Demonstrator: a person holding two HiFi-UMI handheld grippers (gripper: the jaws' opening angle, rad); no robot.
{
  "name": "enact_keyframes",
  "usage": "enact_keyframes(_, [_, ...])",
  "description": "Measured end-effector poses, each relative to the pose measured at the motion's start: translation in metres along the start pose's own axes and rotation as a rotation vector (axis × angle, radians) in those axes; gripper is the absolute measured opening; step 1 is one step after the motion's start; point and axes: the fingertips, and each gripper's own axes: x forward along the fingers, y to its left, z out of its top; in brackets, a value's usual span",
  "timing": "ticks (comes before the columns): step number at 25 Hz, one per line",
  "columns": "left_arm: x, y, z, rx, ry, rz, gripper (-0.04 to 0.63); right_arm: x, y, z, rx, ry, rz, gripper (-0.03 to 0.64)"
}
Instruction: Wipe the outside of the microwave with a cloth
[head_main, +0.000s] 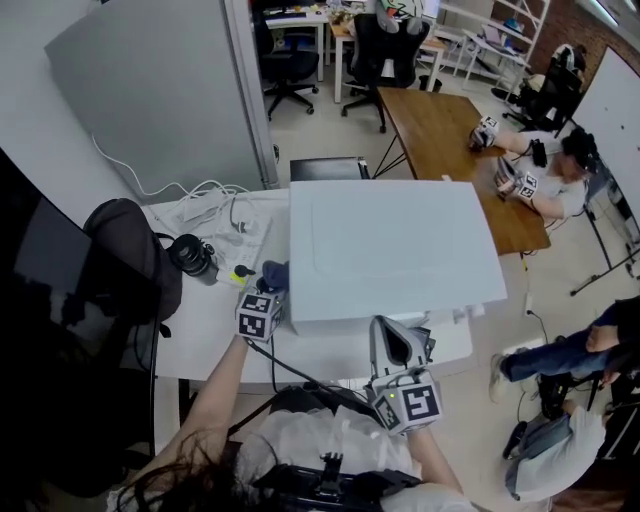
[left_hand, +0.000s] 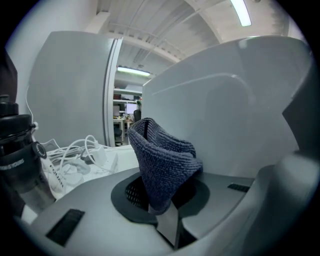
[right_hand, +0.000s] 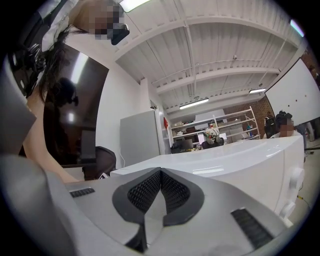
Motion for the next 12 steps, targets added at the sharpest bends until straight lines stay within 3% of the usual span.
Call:
enact_keyframes(8, [-0.066,-0.043,-0.025,-0.047,-0.041,0.073,0.048,-0.005,0.011,-0.004,-0.003,0.009,0.089,0.015])
enact_keyframes(12, [-0.086,-0.063,-0.049,-0.089,-0.024,0.105,0.048,-0.015,0.013,-0.004,0.001,0.011,0.125,0.015])
